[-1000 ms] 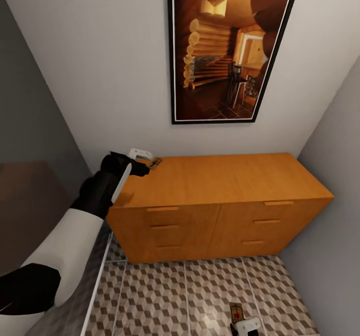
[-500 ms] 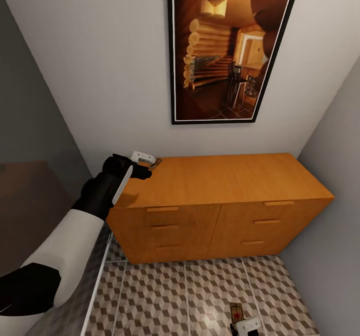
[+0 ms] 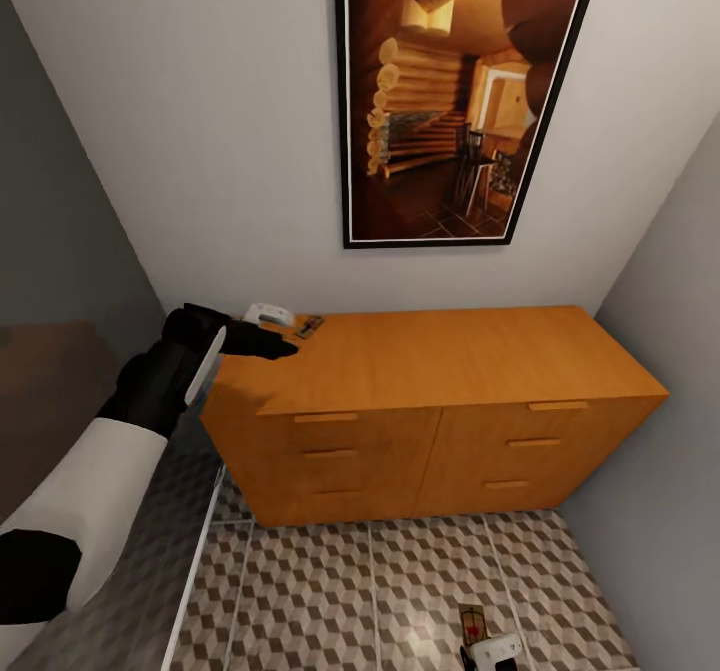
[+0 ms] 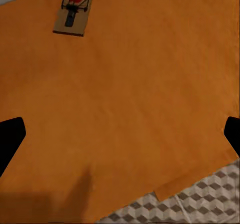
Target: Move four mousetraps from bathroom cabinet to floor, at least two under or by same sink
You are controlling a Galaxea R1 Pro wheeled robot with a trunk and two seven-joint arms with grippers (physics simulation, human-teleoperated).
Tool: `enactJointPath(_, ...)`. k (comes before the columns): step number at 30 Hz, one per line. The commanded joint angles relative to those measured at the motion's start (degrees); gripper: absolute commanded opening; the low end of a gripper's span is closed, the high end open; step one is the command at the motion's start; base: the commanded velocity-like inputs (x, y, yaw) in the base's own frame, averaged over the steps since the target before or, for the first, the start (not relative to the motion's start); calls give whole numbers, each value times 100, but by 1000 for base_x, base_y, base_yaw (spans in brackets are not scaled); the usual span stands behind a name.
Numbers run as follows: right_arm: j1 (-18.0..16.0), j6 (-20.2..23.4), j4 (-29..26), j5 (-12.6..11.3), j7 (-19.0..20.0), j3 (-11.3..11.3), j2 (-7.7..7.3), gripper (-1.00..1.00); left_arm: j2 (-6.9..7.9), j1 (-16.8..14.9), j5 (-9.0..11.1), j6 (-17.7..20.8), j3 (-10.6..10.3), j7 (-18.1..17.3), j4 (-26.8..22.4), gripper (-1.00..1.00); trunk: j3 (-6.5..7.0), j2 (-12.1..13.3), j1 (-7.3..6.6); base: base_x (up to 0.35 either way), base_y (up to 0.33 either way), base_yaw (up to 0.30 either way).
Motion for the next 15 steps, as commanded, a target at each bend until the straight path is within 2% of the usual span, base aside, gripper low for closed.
enactJointPath(1, -6, -11, 8, -2, -28, 44, 3, -100, 121, -5, -12, 12, -9, -267, -44, 100, -11, -11, 3, 0, 0, 0)
enactJointPath(3, -6, -5, 8, -2, -28, 44, 4, -100, 266, -5, -19, 2, -8, -534, -94, 100, -11, -11, 3, 0, 0, 0)
enactJointPath(5, -6, -3, 8, -2, -28, 44, 5, -100, 332, -5, -22, -3, -12, -644, -109, 100, -11, -11, 3, 0, 0, 0)
enactJointPath(15, -6, -2, 8, -2, -28, 44, 6, -100, 376, -5, -55, -44, -15, -708, -107, 100, -11, -11, 3, 44, 0, 0)
